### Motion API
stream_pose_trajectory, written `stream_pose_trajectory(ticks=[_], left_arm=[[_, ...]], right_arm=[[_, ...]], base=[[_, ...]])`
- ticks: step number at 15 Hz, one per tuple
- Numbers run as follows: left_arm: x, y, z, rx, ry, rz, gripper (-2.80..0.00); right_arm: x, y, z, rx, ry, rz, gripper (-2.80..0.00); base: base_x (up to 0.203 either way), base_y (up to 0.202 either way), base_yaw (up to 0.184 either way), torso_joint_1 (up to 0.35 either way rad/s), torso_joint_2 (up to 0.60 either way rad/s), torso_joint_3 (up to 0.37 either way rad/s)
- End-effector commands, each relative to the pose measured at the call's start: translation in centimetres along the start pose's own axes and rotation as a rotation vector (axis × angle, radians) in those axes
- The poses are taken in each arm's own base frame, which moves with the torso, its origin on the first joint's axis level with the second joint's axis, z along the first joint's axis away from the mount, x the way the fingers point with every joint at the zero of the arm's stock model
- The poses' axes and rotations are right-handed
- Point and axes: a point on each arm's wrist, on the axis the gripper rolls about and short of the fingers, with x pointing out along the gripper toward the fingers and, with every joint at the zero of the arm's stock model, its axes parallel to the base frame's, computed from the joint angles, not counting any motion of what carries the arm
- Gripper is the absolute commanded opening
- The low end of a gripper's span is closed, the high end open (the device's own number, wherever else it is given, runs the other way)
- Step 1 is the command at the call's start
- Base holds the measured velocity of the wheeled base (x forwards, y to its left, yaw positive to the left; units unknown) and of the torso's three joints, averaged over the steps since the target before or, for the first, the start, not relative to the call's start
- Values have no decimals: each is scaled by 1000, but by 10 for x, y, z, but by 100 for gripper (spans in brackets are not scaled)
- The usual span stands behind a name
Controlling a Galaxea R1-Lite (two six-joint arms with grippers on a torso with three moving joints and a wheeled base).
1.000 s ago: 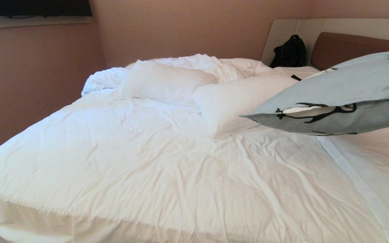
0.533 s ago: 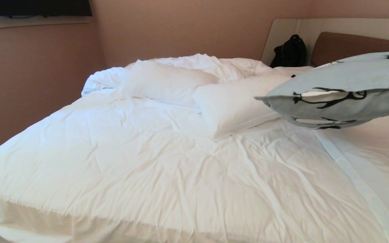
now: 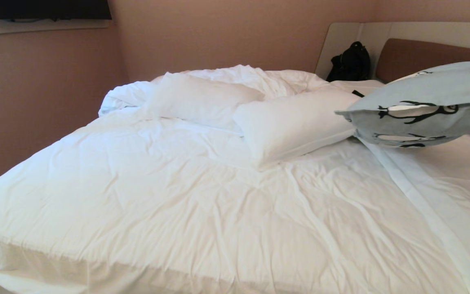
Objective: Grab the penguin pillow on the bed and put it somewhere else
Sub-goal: Place the pillow at the bedside
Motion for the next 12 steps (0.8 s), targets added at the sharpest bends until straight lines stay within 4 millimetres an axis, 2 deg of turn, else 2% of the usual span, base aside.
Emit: stream_pose_trajectory(ticks=[1, 3, 9, 12], left_arm=[[0, 0, 0, -1, -1, 0, -280], [0, 0, 0, -1, -1, 0, -280], [0, 0, 0, -1, -1, -2, -280], [0, 0, 0, -1, -1, 0, -280]], right_arm=[[1, -28, -3, 20, 25, 44, -280], [-1, -37, -1, 28, 26, 55, -280], [-1, -102, -22, 67, 60, 89, -280], [-11, -107, -7, 14, -37, 118, -280]], base=[[0, 0, 0, 0, 0, 0], [0, 0, 0, 0, 0, 0], [0, 0, 0, 0, 0, 0], [0, 0, 0, 0, 0, 0]])
